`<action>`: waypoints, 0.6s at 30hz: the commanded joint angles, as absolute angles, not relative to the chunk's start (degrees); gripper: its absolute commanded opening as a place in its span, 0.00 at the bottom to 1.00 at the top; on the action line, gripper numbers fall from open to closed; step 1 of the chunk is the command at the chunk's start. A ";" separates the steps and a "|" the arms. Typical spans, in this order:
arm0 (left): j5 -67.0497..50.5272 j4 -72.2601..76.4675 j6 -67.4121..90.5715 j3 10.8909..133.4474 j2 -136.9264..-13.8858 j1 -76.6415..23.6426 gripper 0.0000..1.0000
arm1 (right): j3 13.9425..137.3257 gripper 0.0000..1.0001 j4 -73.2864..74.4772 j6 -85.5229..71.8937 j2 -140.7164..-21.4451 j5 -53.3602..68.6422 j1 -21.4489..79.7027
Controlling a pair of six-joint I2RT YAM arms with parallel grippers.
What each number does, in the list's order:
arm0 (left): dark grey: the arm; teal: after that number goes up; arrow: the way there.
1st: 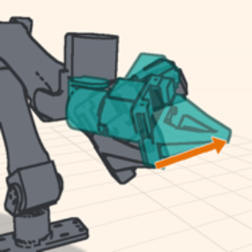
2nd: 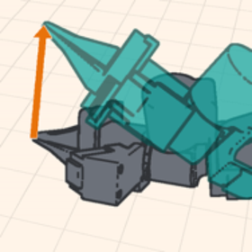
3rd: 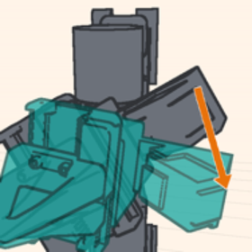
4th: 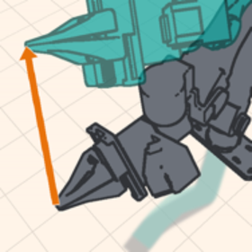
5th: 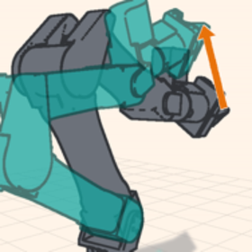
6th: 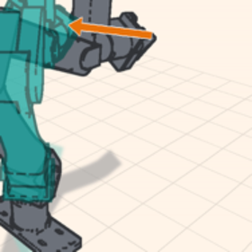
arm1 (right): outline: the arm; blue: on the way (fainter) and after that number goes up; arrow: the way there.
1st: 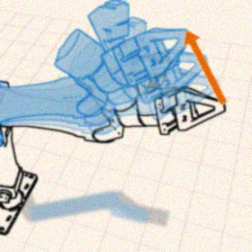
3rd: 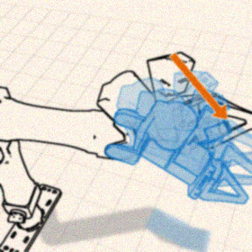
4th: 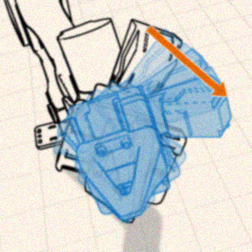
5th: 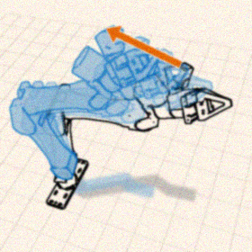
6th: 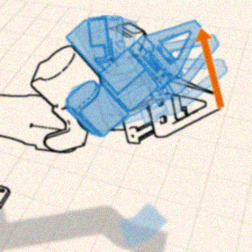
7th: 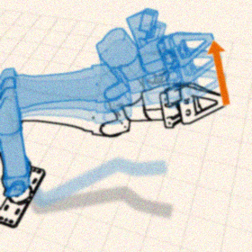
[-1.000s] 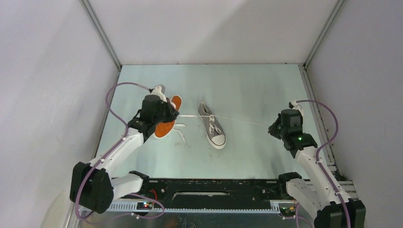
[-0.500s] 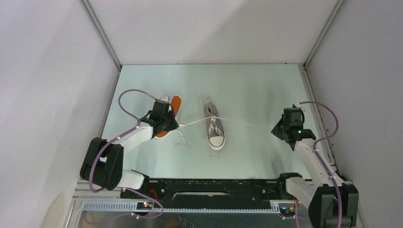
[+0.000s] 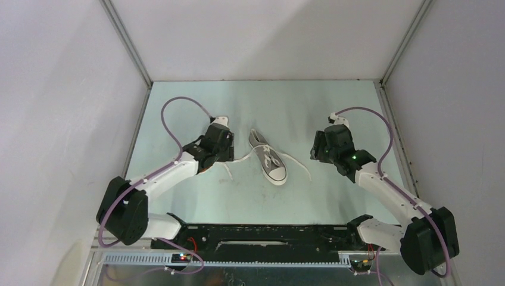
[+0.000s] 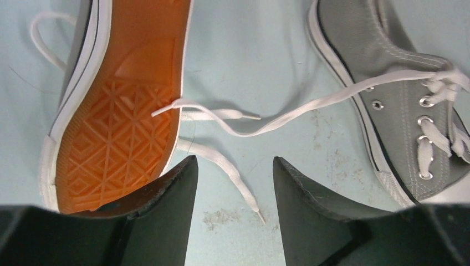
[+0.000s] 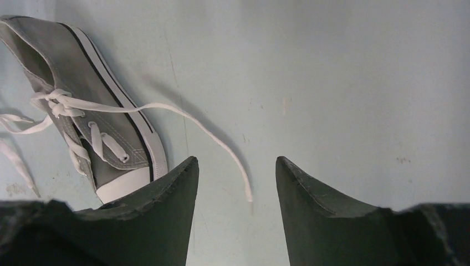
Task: Tie the shoes
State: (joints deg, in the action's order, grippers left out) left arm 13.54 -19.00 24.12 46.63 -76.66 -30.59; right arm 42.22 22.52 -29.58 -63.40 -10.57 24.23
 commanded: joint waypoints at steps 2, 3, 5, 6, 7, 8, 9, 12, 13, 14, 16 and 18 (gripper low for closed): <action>17.59 -17.39 12.77 50.39 -76.27 -34.11 0.59 | 45.61 0.56 17.91 -25.93 -66.28 -7.88 26.22; 15.96 -16.65 11.79 50.83 -77.40 -34.24 0.59 | 45.68 0.56 17.11 -25.71 -66.50 -5.95 26.38; 13.41 -13.61 8.63 51.51 -79.83 -34.32 0.59 | 45.70 0.56 16.23 -25.60 -67.34 -3.09 26.69; 12.68 -13.00 6.57 51.95 -80.83 -34.34 0.59 | 45.70 0.55 15.98 -25.47 -67.55 -2.21 26.84; 10.84 -11.89 5.57 52.71 -83.03 -34.36 0.58 | 45.70 0.54 15.73 -25.44 -67.95 -1.01 26.87; 9.90 -11.61 4.01 53.21 -84.27 -34.41 0.59 | 45.70 0.54 15.69 -25.72 -68.12 -0.81 26.87; 8.41 -11.14 3.45 54.26 -86.50 -34.55 0.58 | 45.70 0.53 15.68 -25.87 -68.40 0.96 26.88; 2.72 -8.33 2.23 54.92 -90.74 -34.61 0.58 | 45.43 0.53 15.16 -26.20 -68.69 3.02 26.89; 1.76 -6.96 2.30 54.97 -91.52 -34.62 0.59 | 45.26 0.54 14.84 -26.20 -68.68 3.72 26.89; 0.77 -6.42 2.51 55.08 -92.82 -34.63 0.59 | 45.18 0.54 14.67 -26.28 -68.66 3.93 26.85; -0.95 -5.62 2.69 55.75 -94.76 -34.67 0.59 | 44.87 0.54 14.22 -26.50 -68.58 4.41 26.85; -2.40 -5.27 2.49 56.37 -96.20 -34.71 0.59 | 44.68 0.54 13.83 -26.48 -68.48 5.05 26.80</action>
